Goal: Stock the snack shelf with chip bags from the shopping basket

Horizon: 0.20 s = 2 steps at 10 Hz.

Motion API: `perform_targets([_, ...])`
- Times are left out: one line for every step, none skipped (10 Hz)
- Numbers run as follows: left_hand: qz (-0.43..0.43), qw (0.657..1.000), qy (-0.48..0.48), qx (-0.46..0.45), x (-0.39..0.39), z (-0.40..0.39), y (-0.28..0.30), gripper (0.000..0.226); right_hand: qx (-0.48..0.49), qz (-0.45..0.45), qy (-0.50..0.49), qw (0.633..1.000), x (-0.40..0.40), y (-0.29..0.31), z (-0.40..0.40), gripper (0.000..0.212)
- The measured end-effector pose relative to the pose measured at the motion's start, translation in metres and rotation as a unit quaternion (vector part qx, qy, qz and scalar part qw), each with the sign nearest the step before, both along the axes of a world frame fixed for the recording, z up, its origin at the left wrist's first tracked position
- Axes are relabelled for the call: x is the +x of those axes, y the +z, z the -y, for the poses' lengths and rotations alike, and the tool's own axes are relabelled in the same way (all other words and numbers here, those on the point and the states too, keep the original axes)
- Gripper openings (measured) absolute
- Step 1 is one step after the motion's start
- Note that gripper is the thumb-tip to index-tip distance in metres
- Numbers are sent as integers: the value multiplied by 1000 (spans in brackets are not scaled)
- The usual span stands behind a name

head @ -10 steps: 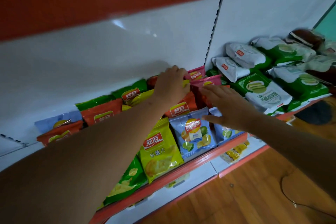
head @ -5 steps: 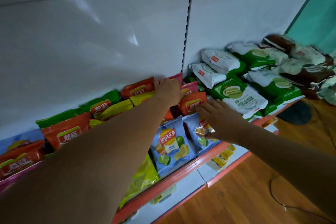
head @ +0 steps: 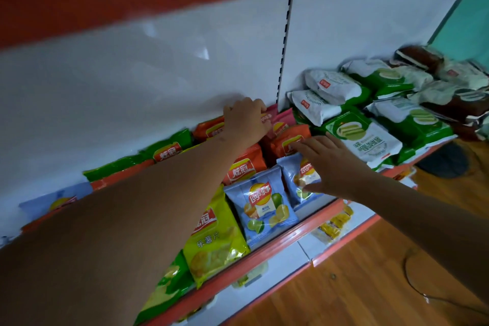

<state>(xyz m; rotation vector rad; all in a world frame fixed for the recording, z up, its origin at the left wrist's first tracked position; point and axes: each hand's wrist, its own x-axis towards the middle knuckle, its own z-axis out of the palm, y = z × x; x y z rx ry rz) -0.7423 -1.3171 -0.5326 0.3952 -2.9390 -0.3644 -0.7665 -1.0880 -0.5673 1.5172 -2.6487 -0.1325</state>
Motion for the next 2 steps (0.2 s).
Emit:
perform_targets([-29,999,1,34,38,7,21,41,-22,16,-3,1000,18,15,7,93])
perform_targets([-69,995,21,70,97,14,36,47,-44,39,-2,998,47,34,17,85])
